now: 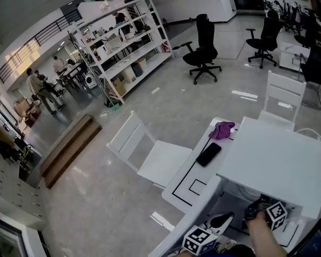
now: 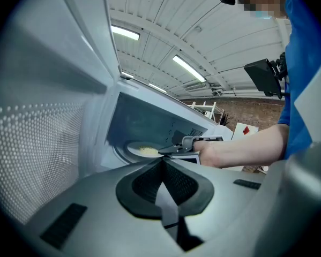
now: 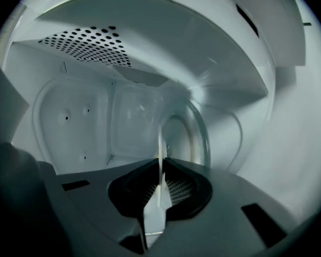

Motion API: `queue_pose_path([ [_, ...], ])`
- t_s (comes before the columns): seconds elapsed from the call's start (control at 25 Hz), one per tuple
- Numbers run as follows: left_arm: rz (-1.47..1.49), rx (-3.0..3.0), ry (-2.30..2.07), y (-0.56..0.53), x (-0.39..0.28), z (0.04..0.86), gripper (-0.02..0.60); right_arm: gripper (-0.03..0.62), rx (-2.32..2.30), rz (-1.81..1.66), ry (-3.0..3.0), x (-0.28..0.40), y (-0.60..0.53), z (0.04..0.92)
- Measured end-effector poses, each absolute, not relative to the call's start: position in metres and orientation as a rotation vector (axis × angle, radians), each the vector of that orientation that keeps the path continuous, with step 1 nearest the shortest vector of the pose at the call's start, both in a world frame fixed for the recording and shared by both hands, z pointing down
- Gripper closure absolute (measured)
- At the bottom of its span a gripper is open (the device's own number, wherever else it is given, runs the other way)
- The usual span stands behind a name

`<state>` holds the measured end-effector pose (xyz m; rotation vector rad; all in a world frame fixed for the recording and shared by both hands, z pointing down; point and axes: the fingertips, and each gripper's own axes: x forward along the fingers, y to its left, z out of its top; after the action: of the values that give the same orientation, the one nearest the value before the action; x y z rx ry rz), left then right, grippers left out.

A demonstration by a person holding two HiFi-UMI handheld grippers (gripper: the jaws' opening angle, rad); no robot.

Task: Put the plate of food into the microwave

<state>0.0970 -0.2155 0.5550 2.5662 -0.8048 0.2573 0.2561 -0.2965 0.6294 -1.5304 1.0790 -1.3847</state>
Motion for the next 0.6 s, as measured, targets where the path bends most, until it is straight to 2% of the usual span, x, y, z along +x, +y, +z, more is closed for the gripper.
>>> queue_pose_path([
  [0.6,0.237,2.565,-0.804,-0.2148,0.0970,0.5522,0.578,0.577,-1.590,-1.396,1.193,0.2555,-0.3028,0.6246],
])
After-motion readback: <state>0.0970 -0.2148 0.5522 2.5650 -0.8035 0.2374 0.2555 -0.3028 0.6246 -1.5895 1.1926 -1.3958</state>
